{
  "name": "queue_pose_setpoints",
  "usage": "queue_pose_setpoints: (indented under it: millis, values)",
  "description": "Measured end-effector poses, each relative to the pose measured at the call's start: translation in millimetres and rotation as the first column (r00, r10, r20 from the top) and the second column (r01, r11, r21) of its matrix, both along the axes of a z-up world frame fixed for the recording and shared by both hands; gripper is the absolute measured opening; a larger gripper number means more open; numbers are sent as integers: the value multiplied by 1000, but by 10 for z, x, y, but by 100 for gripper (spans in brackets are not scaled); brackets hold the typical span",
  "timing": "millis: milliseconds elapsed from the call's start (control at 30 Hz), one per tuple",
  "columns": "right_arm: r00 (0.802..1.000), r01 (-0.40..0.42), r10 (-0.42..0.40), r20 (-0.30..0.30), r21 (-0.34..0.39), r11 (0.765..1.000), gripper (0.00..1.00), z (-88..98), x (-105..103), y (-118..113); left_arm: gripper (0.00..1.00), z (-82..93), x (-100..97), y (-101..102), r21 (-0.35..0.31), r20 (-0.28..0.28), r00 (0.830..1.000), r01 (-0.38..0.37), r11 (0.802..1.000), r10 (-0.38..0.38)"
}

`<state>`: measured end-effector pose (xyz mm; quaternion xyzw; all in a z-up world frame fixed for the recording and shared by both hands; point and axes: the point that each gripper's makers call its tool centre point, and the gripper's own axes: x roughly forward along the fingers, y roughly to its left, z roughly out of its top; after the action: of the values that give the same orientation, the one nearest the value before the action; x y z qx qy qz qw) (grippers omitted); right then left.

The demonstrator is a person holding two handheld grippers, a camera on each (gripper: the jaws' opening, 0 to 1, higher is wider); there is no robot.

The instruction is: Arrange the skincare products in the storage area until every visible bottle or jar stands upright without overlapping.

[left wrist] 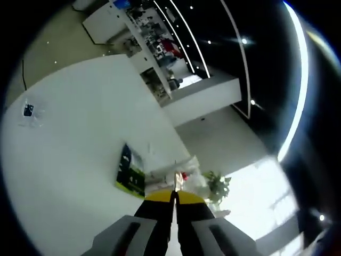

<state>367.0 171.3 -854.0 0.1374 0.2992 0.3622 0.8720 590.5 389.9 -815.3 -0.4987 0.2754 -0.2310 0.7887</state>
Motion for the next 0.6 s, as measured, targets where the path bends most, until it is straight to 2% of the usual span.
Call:
queue_pose_setpoints:
  millis: [300,600]
  values:
    - [999,50,-50,-5,-32,998,29,-53,87,-87,1,-147,156,112,42,-37,999,3,999,-1]
    - [1000,16,-17,-7,-69,998,29,-107,48,-42,1,-326,386,81,83,-71,997,19,996,-13]
